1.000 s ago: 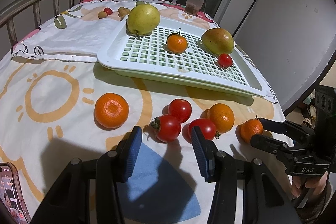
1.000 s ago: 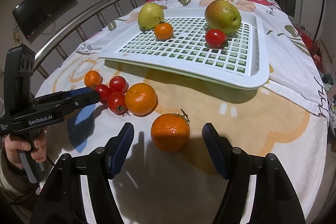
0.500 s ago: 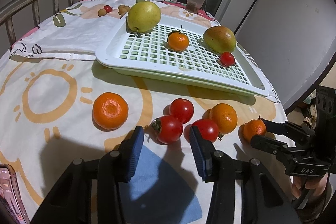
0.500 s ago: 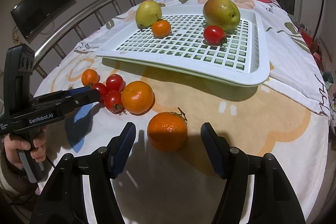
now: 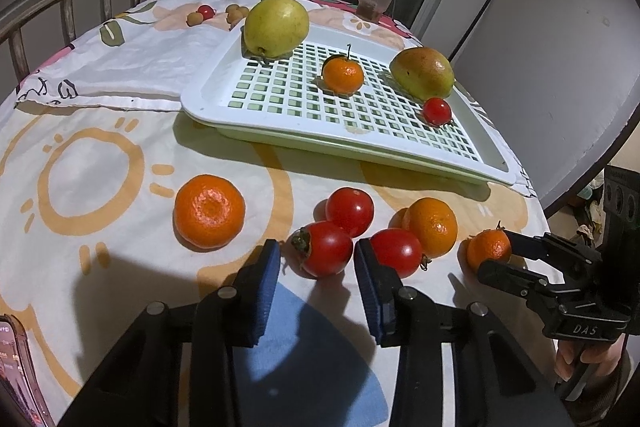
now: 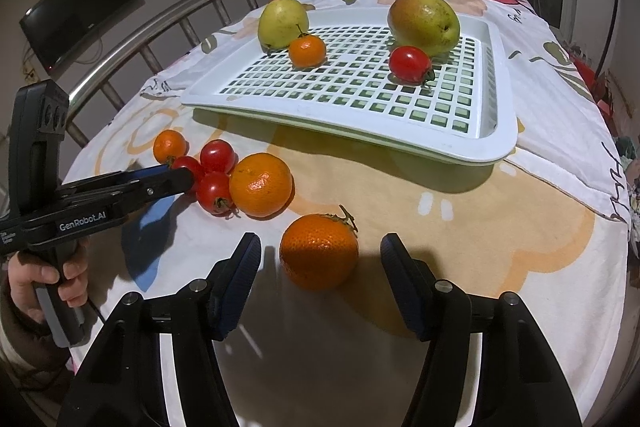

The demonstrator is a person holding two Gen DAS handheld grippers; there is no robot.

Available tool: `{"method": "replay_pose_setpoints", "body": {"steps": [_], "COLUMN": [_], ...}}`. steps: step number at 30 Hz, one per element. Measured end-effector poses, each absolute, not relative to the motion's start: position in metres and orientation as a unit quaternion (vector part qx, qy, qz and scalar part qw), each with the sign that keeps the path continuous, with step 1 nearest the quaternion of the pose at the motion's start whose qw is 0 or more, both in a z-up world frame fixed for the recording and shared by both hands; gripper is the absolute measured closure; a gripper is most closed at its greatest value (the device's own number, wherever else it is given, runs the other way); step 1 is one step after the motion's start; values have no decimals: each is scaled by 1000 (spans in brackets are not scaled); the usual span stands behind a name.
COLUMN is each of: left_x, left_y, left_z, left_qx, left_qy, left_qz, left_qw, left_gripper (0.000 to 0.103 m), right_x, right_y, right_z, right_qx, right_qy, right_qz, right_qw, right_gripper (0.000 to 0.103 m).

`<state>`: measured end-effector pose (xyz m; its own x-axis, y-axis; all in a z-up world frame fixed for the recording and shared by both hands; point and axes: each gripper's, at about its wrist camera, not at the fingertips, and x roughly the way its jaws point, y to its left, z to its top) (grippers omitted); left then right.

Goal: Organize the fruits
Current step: 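Grasp a tangerine with the right tool while the left tool grasps a red tomato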

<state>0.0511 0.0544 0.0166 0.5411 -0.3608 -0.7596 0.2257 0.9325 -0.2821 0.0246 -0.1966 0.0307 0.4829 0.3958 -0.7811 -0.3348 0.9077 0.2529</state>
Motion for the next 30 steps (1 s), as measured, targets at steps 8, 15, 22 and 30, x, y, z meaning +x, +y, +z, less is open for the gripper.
{"method": "replay_pose_setpoints", "body": {"steps": [8, 15, 22, 30], "left_x": [51, 52, 47, 36], "left_y": [54, 53, 54, 56], "left_z": [17, 17, 21, 48], "left_qx": [-74, -75, -81, -83], "left_qy": [448, 446, 442, 413], "left_qz": [-169, -175, -176, -184], "left_qw": [875, 875, 876, 888], "left_gripper": [65, 72, 72, 72], "right_x": [25, 27, 26, 24], "right_y": [-195, -194, -196, -201], "right_z": [30, 26, 28, 52], "right_qx": [32, 28, 33, 46], "right_qy": [464, 471, 470, 447], "right_qz": [213, 211, 215, 233], "right_qw": [859, 856, 856, 862], "right_gripper": [46, 62, 66, 66]}}
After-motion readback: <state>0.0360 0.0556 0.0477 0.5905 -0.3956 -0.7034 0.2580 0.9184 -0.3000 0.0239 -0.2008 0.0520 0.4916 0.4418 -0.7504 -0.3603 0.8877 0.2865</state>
